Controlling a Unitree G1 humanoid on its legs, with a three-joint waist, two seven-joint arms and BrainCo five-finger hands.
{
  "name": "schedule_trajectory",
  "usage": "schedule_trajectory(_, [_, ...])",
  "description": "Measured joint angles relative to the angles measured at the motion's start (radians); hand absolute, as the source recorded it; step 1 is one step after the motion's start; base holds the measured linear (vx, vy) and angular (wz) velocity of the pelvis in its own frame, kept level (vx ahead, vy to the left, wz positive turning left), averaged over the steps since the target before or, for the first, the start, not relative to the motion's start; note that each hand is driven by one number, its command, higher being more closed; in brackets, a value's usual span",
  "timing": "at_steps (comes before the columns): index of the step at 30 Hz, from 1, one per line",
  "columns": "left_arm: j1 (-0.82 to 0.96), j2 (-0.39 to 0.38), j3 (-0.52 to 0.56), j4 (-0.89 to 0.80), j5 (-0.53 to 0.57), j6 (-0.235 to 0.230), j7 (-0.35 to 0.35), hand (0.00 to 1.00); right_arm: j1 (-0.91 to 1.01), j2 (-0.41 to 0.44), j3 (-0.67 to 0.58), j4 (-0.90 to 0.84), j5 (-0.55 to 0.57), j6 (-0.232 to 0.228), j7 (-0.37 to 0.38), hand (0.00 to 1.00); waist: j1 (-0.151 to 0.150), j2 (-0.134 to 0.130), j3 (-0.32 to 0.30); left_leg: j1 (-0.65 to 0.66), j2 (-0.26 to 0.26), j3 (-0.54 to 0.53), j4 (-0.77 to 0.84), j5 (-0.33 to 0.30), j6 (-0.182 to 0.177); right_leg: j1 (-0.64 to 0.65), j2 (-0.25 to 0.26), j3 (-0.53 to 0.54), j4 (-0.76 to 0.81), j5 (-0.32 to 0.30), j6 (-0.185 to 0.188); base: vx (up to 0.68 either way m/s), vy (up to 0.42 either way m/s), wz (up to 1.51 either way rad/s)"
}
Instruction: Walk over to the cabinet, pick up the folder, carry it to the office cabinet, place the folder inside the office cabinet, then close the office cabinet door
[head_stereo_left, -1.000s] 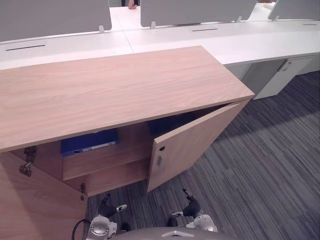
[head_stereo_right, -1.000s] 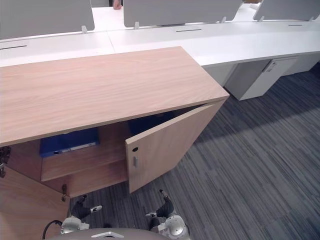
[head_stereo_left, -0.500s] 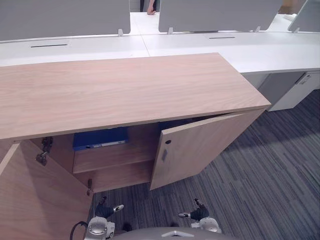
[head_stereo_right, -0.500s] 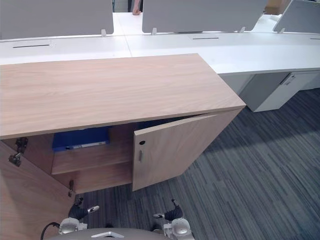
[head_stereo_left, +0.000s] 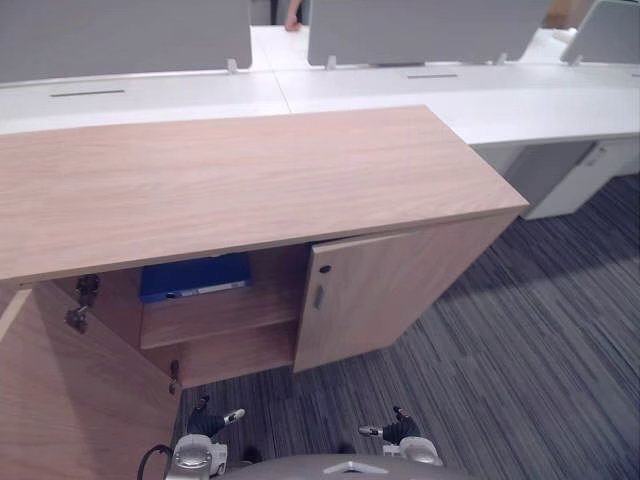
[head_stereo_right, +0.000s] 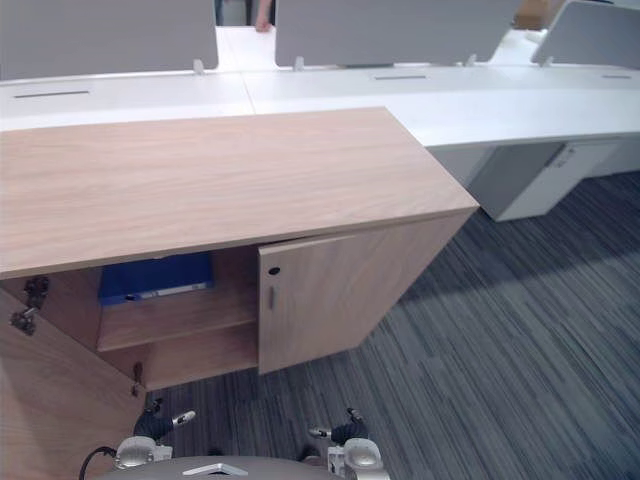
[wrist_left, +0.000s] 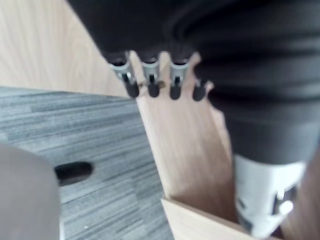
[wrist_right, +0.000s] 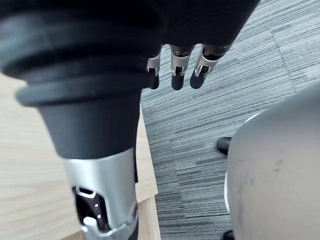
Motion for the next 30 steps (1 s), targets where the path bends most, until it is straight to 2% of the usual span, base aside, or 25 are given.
schedule_trajectory(3, [-0.007,0.011,0.001,0.0,-0.003,0.001,-0.001,0.0,-0.008,0.0,-0.002,-0.001,0.0,-0.001,0.0,0.0,-0.003,-0.009,0.009,-0.032,0.002,-0.008,0.001,0.003,0.005,-0.048,0.0,0.027,0.039,-0.021,0.011,-0.03,-0.008,0.04])
schedule_trajectory(6, [-0.008,0.02,0.018,-0.002,-0.012,0.001,0.0,0.0,-0.003,0.0,-0.014,-0.001,0.001,-0.001,0.0,0.0,0.003,-0.009,0.009,-0.043,0.0,-0.047,0.001,0.002,0.008,-0.056,-0.011,0.011,0.079,-0.048,0.025,0.05,-0.003,0.4])
schedule_trajectory(9, [-0.007,0.027,0.05,-0.004,-0.031,0.008,0.005,0.0,-0.002,-0.003,-0.02,-0.004,0.001,-0.001,0.0,0.0,0.004,-0.003,0.01,-0.055,0.008,-0.112,0.007,0.011,-0.005,-0.053,0.005,0.095,0.126,-0.056,0.011,0.13,0.04,0.73])
schedule_trajectory(11, [-0.007,0.034,0.068,-0.006,-0.043,0.009,0.015,0.0,-0.007,0.004,-0.018,-0.003,0.002,0.003,0.0,0.0,0.032,-0.019,0.0,-0.092,0.004,-0.139,0.008,0.026,-0.009,-0.053,0.005,0.114,0.085,-0.084,0.012,0.12,-0.002,0.46])
schedule_trajectory(13, [-0.014,0.032,0.07,-0.006,-0.053,0.009,0.022,0.0,-0.02,0.0,-0.019,-0.005,0.002,0.003,0.0,0.0,0.033,-0.017,0.004,-0.129,0.002,-0.176,0.029,0.033,-0.015,-0.054,0.007,0.085,0.064,-0.089,0.009,0.06,-0.063,0.58])
schedule_trajectory(14, [-0.025,0.027,0.069,-0.008,-0.059,0.009,0.022,0.0,-0.027,-0.004,-0.021,-0.008,0.003,0.003,-0.001,0.0,0.025,-0.013,0.015,-0.158,-0.001,-0.201,0.066,0.031,-0.017,-0.051,0.007,0.058,0.065,-0.092,0.004,0.02,-0.069,1.02])
schedule_trajectory(16, [-0.042,0.01,0.064,-0.016,-0.065,0.009,0.023,0.0,-0.029,-0.014,-0.029,-0.016,0.016,0.002,-0.004,0.0,0.014,0.024,0.045,-0.197,-0.007,-0.218,0.114,0.037,-0.025,-0.03,0.01,-0.004,0.07,-0.105,-0.012,-0.03,-0.069,1.11])
schedule_trajectory(17, [-0.04,0.002,0.058,-0.035,-0.066,0.008,0.023,0.0,-0.031,-0.018,-0.042,-0.021,0.021,0.002,-0.007,0.0,0.01,0.038,0.056,-0.218,-0.007,-0.194,0.131,0.07,-0.063,-0.025,0.01,-0.026,0.085,-0.111,-0.019,-0.11,-0.076,1.11])
schedule_trajectory(18, [-0.039,0.001,0.052,-0.042,-0.069,0.004,0.023,0.0,-0.028,-0.018,-0.057,-0.022,0.021,0.003,-0.007,0.0,0.008,0.042,0.056,-0.214,-0.006,-0.173,0.093,0.12,-0.068,-0.021,0.005,-0.043,0.089,-0.109,-0.031,-0.13,-0.064,0.99])
schedule_trajectory(19, [-0.038,0.0,0.053,-0.041,-0.069,0.002,0.023,0.0,-0.028,-0.011,-0.059,-0.023,0.022,0.002,-0.008,0.0,0.007,0.039,0.057,-0.214,0.001,-0.146,0.091,0.107,-0.067,-0.02,-0.001,-0.059,0.088,-0.112,-0.039,-0.11,-0.022,0.7])
schedule_trajectory(20, [-0.041,-0.011,0.064,-0.036,-0.069,0.006,0.02,0.0,-0.031,-0.011,-0.069,-0.023,0.023,0.002,-0.008,0.0,0.007,0.039,0.063,-0.232,0.017,-0.046,0.204,0.008,-0.039,-0.018,0.0,-0.082,0.09,-0.12,-0.045,-0.07,-0.021,0.37])
schedule_trajectory(21, [-0.033,-0.021,0.071,-0.036,-0.074,0.007,0.018,0.0,-0.029,-0.012,-0.071,-0.025,0.024,0.001,-0.009,0.0,0.003,0.033,0.066,-0.235,0.02,-0.008,0.276,-0.042,-0.02,-0.018,-0.002,-0.088,0.097,-0.12,-0.045,-0.07,-0.032,0.35])
schedule_trajectory(22, [-0.028,-0.027,0.078,-0.033,-0.077,0.008,0.016,0.0,-0.023,-0.017,-0.081,-0.029,0.026,0.002,-0.013,0.0,-0.003,0.035,0.065,-0.221,0.025,0.04,0.377,-0.109,-0.017,-0.013,-0.009,-0.104,0.108,-0.122,-0.046,-0.07,-0.008,0.32])
schedule_trajectory(23, [-0.025,-0.028,0.077,-0.029,-0.077,0.008,0.012,0.0,-0.009,-0.016,-0.102,-0.033,0.036,0.002,-0.022,0.0,-0.014,0.039,0.066,-0.184,0.033,0.058,0.401,-0.156,-0.024,-0.005,-0.01,-0.124,0.111,-0.125,-0.044,-0.07,0.028,0.36])
schedule_trajectory(24, [-0.026,-0.028,0.077,-0.029,-0.077,0.008,0.012,0.0,-0.006,-0.014,-0.113,-0.043,0.042,0.001,-0.026,0.0,-0.022,0.046,0.063,-0.17,0.038,0.063,0.392,-0.169,-0.023,-0.004,-0.007,-0.129,0.116,-0.127,-0.04,-0.09,0.071,0.4])
schedule_trajectory(25, [-0.027,-0.03,0.078,-0.03,-0.076,0.008,0.011,0.0,-0.006,-0.018,-0.118,-0.054,0.042,0.001,-0.028,0.0,-0.031,0.066,0.057,-0.144,0.038,0.057,0.322,-0.173,-0.015,-0.007,0.005,-0.143,0.128,-0.135,-0.03,-0.11,0.063,0.46])
schedule_trajectory(26, [-0.027,-0.02,0.074,-0.029,-0.076,0.008,0.01,0.0,-0.003,-0.009,-0.134,-0.052,0.042,0.001,-0.027,0.0,-0.036,0.052,0.055,-0.11,0.021,0.046,0.226,-0.139,0.017,-0.008,0.006,-0.147,0.12,-0.138,-0.029,-0.12,0.051,0.42])
schedule_trajectory(27, [-0.022,-0.015,0.069,-0.029,-0.076,0.008,0.01,0.0,0.004,0.001,-0.138,-0.052,0.042,0.001,-0.027,0.0,-0.036,0.05,0.053,-0.095,0.012,0.04,0.179,-0.116,0.011,-0.009,0.004,-0.147,0.106,-0.134,-0.035,-0.1,0.041,0.34])
schedule_trajectory(28, [-0.016,-0.011,0.068,-0.029,-0.072,0.009,0.01,0.0,0.014,0.015,-0.147,-0.053,0.045,0.001,-0.027,0.0,-0.033,0.034,0.038,-0.062,-0.002,0.021,0.081,-0.063,0.013,-0.005,0.005,-0.152,0.078,-0.117,-0.033,-0.07,0.039,0.26])
schedule_trajectory(29, [-0.006,-0.009,0.066,-0.023,-0.068,0.009,0.006,0.0,0.019,0.019,-0.149,-0.052,0.051,0.002,-0.027,0.0,-0.031,0.03,0.032,-0.037,-0.007,0.01,0.011,-0.017,0.026,-0.002,0.011,-0.153,0.059,-0.108,-0.032,-0.04,0.033,0.27])
schedule_trajectory(30, [-0.005,-0.008,0.064,-0.015,-0.067,0.01,0.003,0.0,0.019,0.02,-0.149,-0.052,0.052,0.002,-0.027,0.0,-0.03,0.029,0.032,-0.039,-0.009,0.001,0.007,-0.01,0.031,0.0,0.013,-0.153,0.053,-0.103,-0.029,-0.03,0.02,0.26])
